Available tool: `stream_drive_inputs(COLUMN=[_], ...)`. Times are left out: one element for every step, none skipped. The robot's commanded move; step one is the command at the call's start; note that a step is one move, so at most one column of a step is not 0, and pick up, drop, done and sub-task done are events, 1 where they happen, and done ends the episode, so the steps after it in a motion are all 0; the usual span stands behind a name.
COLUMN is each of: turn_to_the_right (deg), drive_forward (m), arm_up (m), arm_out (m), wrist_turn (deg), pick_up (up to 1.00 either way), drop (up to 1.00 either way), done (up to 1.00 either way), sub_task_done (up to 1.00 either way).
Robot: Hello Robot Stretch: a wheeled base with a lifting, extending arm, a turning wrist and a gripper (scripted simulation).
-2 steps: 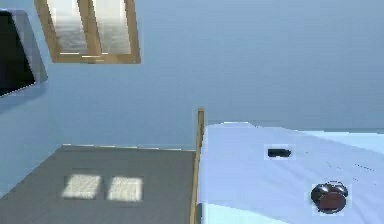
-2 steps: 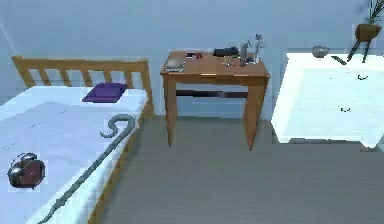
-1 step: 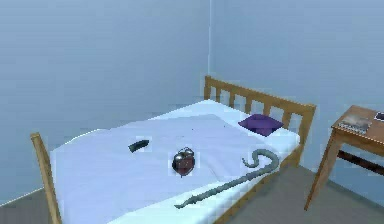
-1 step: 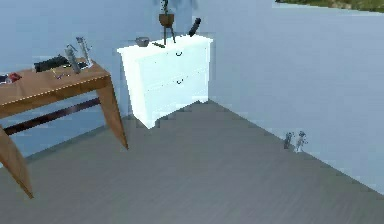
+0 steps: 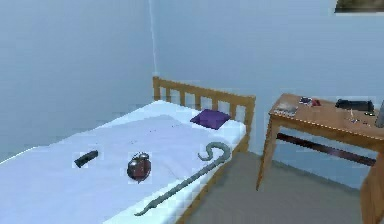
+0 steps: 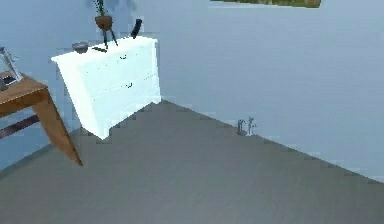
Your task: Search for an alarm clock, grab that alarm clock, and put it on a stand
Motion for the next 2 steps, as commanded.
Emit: stream_drive_inputs(turn_to_the_right=[0.0,21.0], drive_forward=[0.60,0.00], arm_up=[0.00,0.00], arm_out=[0.00,0.00], wrist_turn=[0.0,0.0], pick_up=[0.00,0.00], drop=[0.00,0.00], done=[0.00,0.00], sub_task_done=[0.00,0.00])
